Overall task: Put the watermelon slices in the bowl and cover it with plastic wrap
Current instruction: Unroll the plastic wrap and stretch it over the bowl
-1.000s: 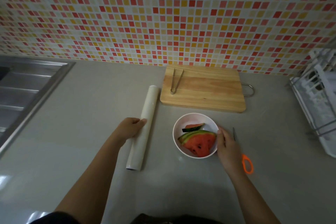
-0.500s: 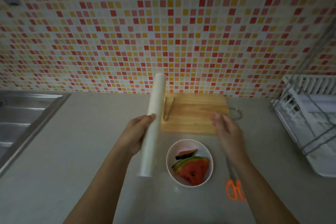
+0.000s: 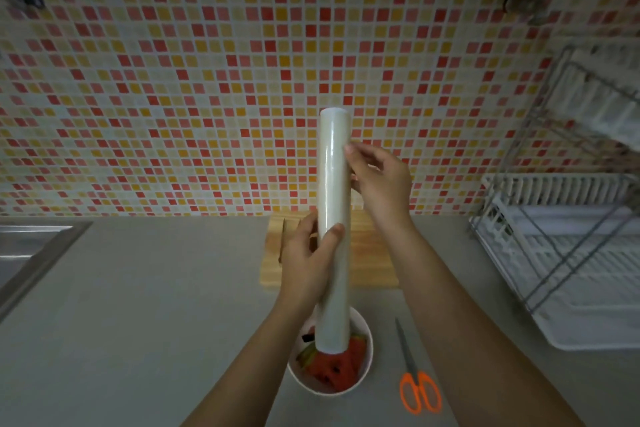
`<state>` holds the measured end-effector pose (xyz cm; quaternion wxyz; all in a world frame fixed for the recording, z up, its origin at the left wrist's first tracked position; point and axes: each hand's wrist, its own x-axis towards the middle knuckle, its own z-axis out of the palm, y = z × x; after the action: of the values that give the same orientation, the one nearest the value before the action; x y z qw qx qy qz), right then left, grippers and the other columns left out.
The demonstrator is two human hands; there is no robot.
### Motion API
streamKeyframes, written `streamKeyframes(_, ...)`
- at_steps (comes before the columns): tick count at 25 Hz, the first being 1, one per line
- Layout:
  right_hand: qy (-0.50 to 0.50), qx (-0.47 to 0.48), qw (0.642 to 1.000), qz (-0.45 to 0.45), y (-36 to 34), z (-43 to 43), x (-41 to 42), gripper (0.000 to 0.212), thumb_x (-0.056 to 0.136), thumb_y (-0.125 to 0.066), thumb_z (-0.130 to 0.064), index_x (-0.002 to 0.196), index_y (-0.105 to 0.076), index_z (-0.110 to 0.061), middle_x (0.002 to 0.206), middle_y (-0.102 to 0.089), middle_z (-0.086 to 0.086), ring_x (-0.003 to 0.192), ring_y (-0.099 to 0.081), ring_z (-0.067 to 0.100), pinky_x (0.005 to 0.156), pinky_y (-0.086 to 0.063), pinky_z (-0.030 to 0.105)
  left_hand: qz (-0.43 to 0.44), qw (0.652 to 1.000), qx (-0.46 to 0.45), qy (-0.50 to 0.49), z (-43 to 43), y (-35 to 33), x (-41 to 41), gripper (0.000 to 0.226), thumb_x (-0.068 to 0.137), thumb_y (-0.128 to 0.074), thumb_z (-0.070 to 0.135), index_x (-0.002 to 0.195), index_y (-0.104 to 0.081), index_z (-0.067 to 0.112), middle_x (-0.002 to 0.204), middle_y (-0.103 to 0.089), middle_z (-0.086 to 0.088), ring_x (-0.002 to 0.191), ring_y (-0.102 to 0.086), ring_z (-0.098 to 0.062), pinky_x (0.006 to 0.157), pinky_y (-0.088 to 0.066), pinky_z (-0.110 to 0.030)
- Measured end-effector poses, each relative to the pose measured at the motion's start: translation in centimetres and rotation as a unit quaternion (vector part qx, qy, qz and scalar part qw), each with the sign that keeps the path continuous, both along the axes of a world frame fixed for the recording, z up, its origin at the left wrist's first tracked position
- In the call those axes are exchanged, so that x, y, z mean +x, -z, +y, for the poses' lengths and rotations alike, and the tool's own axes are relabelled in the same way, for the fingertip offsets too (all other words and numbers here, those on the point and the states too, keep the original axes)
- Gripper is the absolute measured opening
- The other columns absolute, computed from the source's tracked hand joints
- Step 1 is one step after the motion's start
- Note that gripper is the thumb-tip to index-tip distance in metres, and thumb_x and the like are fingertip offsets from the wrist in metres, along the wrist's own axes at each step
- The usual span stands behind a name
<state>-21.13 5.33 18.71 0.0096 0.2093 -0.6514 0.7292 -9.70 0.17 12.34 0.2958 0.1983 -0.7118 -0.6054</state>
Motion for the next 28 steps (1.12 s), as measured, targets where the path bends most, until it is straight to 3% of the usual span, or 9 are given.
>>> streamKeyframes(4,0.064,-0.003,0.997,0.054,-0.2,0.5,1.0,0.012,0.084,-0.067,-0.032,0.089,-0.072,-0.023,0.084,-0.071,-0.014,0.076,-0.069,0.006,0.069,-0.06,0.037,0.008,0.997,-0.078,-0.028,0.4,0.0,0.1,0.028,0.083,-0.056,0.056,0.108,-0.055,0.044,0.089,-0.066,0.022,0.083,-0.063,0.003,0.065,-0.049,-0.01)
streamKeyframes(10,0.086,-0.026,0.994,0.058,-1.4,0.9,1.7,0.026,0.079,-0.07,-0.039,0.098,-0.069,-0.022,0.088,-0.07,-0.013,0.074,-0.068,0.001,0.066,-0.06,0.036,0.023,0.992,-0.119,-0.047,0.8,0.0,0.4,0.039,0.083,-0.057,0.051,0.119,-0.054,0.036,0.1,-0.064,0.022,0.09,-0.061,0.004,0.069,-0.046,-0.007)
streamKeyframes(13,0.081,-0.057,0.994,0.049,-2.1,1.2,1.6,0.018,0.082,-0.069,-0.032,0.093,-0.072,-0.017,0.087,-0.073,-0.006,0.074,-0.07,0.009,0.065,-0.06,0.037,0.042,0.992,-0.113,-0.046,1.1,-0.3,0.7,0.035,0.083,-0.057,0.054,0.114,-0.055,0.04,0.099,-0.066,0.018,0.089,-0.063,-0.001,0.07,-0.048,-0.013)
streamKeyframes(16,0.041,-0.096,0.994,0.028,-3.1,1.6,1.3,0.012,0.085,-0.066,-0.026,0.09,-0.071,-0.016,0.072,-0.07,-0.007,0.066,-0.067,0.004,0.061,-0.056,0.021,0.072,0.994,-0.078,-0.037,1.3,-0.8,1.3,0.024,0.082,-0.058,0.053,0.106,-0.055,0.052,0.097,-0.068,0.016,0.089,-0.065,-0.004,0.069,-0.051,-0.017)
streamKeyframes(18,0.037,-0.106,0.993,0.025,-4.0,2.2,0.9,0.009,0.087,-0.064,-0.025,0.088,-0.07,-0.018,0.068,-0.066,-0.01,0.064,-0.063,0.001,0.064,-0.053,0.019,0.084,0.994,-0.062,-0.022,1.1,-1.4,1.6,0.028,0.081,-0.058,0.051,0.108,-0.055,0.052,0.104,-0.068,0.016,0.096,-0.064,-0.006,0.074,-0.053,-0.019)
streamKeyframes(22,-0.08,-0.102,0.992,-0.009,-3.9,3.3,1.6,0.032,0.078,-0.061,-0.05,0.1,-0.065,-0.027,0.087,-0.07,-0.009,0.082,-0.067,0.006,0.07,-0.056,0.022,0.109,0.993,-0.05,0.018,0.6,-2.8,2.0,0.032,0.079,-0.059,0.051,0.111,-0.056,0.052,0.108,-0.068,0.015,0.1,-0.064,-0.007,0.072,-0.053,-0.018)
streamKeyframes(24,-0.097,-0.068,0.993,0.03,-3.4,3.5,2.1,0.029,0.078,-0.066,-0.045,0.099,-0.067,-0.025,0.09,-0.073,-0.007,0.084,-0.07,0.01,0.07,-0.056,0.021,0.118,0.991,-0.046,0.03,0.4,-3.2,2.0,0.04,0.079,-0.059,0.051,0.118,-0.057,0.046,0.11,-0.069,0.012,0.101,-0.065,-0.01,0.075,-0.055,-0.025)
streamKeyframes(26,-0.046,-0.039,0.993,0.102,-3.7,3.5,2.2,0.007,0.084,-0.065,-0.032,0.087,-0.069,-0.027,0.077,-0.072,-0.012,0.073,-0.068,0.005,0.067,-0.053,0.017,0.121,0.991,-0.042,0.037,0.2,-3.4,1.9,0.051,0.08,-0.059,0.049,0.128,-0.056,0.033,0.115,-0.068,0.008,0.105,-0.064,-0.013,0.081,-0.056,-0.035)
streamKeyframes(28,0.008,-0.028,0.991,0.133,-4.2,3.4,2.0,0.009,0.087,-0.062,-0.029,0.089,-0.07,-0.026,0.072,-0.069,-0.013,0.069,-0.064,0.002,0.065,-0.051,0.016,0.118,0.991,-0.042,0.041,0.0,-3.6,1.8,0.053,0.08,-0.059,0.048,0.13,-0.056,0.028,0.117,-0.067,0.007,0.106,-0.064,-0.015,0.083,-0.056,-0.04)
